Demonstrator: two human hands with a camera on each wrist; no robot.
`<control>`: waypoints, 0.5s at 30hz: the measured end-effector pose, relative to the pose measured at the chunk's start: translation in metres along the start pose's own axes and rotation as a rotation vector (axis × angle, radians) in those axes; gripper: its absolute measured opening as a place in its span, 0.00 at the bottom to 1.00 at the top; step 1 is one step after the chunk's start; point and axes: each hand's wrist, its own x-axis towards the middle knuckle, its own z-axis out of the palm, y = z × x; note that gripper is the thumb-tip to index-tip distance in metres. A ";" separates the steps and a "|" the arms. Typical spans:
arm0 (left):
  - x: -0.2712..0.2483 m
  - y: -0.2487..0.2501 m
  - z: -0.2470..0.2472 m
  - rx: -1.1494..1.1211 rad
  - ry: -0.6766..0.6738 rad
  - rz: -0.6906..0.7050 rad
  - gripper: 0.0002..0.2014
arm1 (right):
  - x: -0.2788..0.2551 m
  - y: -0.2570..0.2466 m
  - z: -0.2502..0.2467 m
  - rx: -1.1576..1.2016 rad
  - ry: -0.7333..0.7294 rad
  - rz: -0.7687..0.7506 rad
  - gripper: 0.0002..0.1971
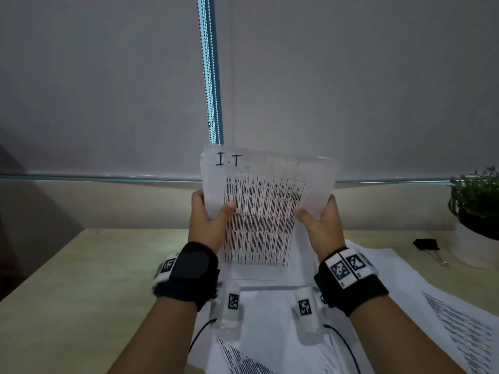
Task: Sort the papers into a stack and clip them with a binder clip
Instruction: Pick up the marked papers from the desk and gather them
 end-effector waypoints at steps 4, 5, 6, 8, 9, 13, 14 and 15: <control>-0.015 -0.021 -0.001 0.085 -0.021 -0.058 0.14 | -0.012 0.011 0.006 -0.075 0.012 -0.001 0.19; -0.015 -0.024 0.000 0.099 0.002 -0.058 0.13 | -0.013 0.011 0.009 -0.098 0.035 -0.019 0.17; -0.014 -0.024 0.001 0.103 0.024 -0.046 0.13 | -0.013 0.009 0.012 -0.110 0.058 -0.046 0.16; -0.009 -0.017 0.004 0.094 0.047 -0.001 0.12 | -0.009 0.002 0.016 -0.099 0.087 -0.087 0.16; -0.007 -0.014 0.003 0.082 0.041 0.026 0.13 | -0.008 -0.001 0.016 -0.086 0.084 -0.095 0.17; -0.014 -0.016 -0.001 0.014 -0.025 0.019 0.19 | -0.013 0.005 0.014 -0.076 -0.005 -0.009 0.23; -0.017 -0.019 -0.001 0.012 -0.032 -0.015 0.17 | -0.016 0.009 0.015 -0.112 -0.025 0.016 0.22; -0.018 -0.023 -0.001 0.024 -0.031 -0.034 0.13 | -0.019 0.013 0.016 -0.170 -0.045 0.026 0.21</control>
